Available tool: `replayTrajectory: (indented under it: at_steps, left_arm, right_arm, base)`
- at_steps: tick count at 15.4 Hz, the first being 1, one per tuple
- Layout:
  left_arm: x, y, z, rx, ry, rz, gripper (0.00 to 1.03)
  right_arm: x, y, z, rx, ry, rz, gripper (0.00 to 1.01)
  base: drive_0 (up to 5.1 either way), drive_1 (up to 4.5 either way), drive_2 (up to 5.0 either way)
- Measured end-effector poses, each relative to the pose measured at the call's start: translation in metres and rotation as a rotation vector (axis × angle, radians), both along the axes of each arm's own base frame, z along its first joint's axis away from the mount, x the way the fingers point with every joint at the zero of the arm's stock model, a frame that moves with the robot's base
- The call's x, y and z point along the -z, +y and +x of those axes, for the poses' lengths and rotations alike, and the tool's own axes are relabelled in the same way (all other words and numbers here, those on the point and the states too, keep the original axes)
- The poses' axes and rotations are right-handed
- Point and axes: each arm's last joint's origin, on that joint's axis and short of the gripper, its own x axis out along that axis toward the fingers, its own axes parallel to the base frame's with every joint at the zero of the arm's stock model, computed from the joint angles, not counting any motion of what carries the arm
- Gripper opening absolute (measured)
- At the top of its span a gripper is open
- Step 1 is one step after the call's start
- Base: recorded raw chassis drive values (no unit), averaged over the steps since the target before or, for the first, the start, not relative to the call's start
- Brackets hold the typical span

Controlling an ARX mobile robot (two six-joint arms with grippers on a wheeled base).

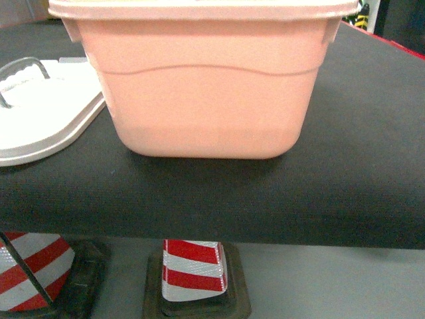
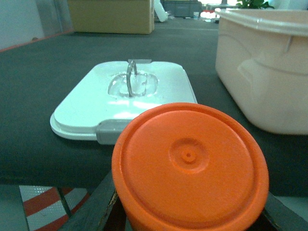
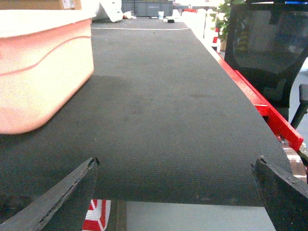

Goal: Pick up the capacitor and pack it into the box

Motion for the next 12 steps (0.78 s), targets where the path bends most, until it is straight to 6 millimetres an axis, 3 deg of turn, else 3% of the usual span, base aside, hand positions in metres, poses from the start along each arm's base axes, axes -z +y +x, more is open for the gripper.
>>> replayTrajectory:
  at_steps: [12]
  left_arm:
    - [-0.0001,0.0000,0.0000,0.000,-0.001,0.000,0.45]
  right_arm:
    - [0.0000,0.0000,0.0000,-0.001,0.000,-0.001,0.98]
  base:
    - [0.0,0.00,0.0]
